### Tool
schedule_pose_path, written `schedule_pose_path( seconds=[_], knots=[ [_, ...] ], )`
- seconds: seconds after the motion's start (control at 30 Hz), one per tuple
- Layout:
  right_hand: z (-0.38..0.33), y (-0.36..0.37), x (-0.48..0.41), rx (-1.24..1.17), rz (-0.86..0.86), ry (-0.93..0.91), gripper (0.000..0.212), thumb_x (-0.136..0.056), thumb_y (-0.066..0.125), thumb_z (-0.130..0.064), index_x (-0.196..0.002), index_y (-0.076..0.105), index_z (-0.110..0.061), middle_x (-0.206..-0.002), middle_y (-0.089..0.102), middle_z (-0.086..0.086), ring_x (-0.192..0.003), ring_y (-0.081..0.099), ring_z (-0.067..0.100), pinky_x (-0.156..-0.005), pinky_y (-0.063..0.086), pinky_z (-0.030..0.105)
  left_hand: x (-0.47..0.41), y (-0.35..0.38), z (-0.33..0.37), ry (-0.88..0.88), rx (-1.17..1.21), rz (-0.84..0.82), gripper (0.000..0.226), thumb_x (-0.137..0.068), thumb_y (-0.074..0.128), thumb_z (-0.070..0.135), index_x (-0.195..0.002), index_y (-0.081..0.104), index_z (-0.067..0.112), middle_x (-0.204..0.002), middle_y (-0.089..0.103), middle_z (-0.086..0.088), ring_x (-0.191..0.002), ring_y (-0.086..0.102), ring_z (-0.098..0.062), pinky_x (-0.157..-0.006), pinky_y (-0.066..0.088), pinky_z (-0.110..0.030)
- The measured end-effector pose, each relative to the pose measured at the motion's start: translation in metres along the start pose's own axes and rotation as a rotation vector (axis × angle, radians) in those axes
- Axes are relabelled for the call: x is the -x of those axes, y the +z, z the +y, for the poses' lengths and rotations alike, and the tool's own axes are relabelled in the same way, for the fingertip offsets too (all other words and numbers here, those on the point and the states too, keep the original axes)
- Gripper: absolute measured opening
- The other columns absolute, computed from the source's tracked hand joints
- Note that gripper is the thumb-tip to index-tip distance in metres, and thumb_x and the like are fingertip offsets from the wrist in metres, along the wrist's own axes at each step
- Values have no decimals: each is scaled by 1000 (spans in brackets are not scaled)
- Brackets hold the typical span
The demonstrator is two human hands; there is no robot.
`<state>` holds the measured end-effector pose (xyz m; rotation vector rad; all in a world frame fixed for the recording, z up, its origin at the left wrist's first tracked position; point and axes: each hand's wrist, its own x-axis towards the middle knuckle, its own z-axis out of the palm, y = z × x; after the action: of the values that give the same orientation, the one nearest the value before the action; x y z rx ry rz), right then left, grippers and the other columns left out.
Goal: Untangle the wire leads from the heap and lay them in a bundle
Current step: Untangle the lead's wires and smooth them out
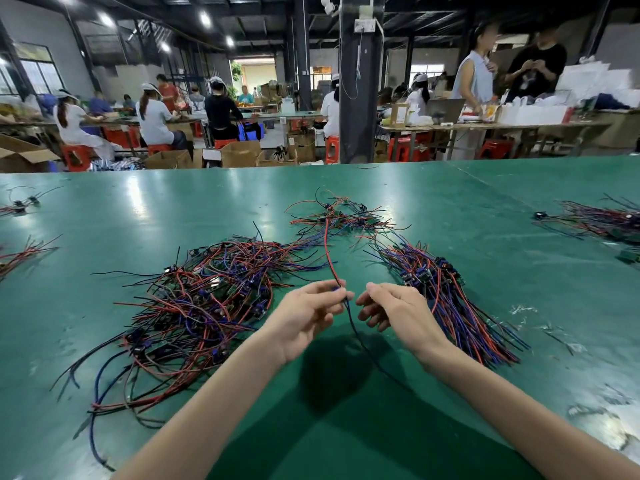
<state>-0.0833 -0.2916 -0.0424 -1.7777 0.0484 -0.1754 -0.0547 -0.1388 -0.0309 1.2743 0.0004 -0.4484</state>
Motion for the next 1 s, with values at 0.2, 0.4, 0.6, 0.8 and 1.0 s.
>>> schedule_pose_path(
  seconds=[0.2, 0.4, 0.6, 0.8, 1.0],
  knots=[
    [8, 4, -1, -17, -154, 114, 13, -83, 67, -4, -74, 66, -13, -61, 64, 2, -50, 54, 10, -51, 44, 20, -3, 1, -10, -6, 73, -38, 8, -89, 58, 3, -90, 65, 2, -68, 65, -4, -51, 59, -8, -53, 52, -14],
    [10, 2, 0, 73, -141, 85, 6, -80, 71, -12, -76, 68, -16, -68, 69, -1, -58, 58, 11, -61, 43, 21, -4, -2, -14, 74, -24, 44, 11, -87, 62, 3, -88, 71, 9, -64, 57, 2, -52, 48, -5, -54, 49, -15],
    [9, 6, 7, -12, -211, 58, 5, -84, 68, -7, -82, 67, -12, -66, 61, 0, -54, 52, 7, -56, 41, 20, -3, 1, -16, 80, -53, -5, 10, -83, 66, 8, -86, 73, 14, -65, 61, 4, -57, 50, -5, -52, 45, -14],
    [4, 8, 10, -172, -288, 174, 12, -87, 62, 2, -78, 58, -6, -61, 63, 5, -49, 58, 12, -49, 47, 20, -6, -4, -14, 80, -91, 25, 9, -84, 67, 20, -86, 75, 17, -72, 66, 7, -58, 54, -3, -54, 45, -16],
    [1, 8, 8, -216, -275, 194, 7, -87, 58, -5, -90, 64, -7, -81, 64, 11, -67, 57, 20, -60, 51, 28, -11, -6, -17, 130, -118, 83, 2, -80, 72, 13, -79, 70, 14, -60, 61, 9, -54, 45, -5, -52, 41, -17]
  ],
)
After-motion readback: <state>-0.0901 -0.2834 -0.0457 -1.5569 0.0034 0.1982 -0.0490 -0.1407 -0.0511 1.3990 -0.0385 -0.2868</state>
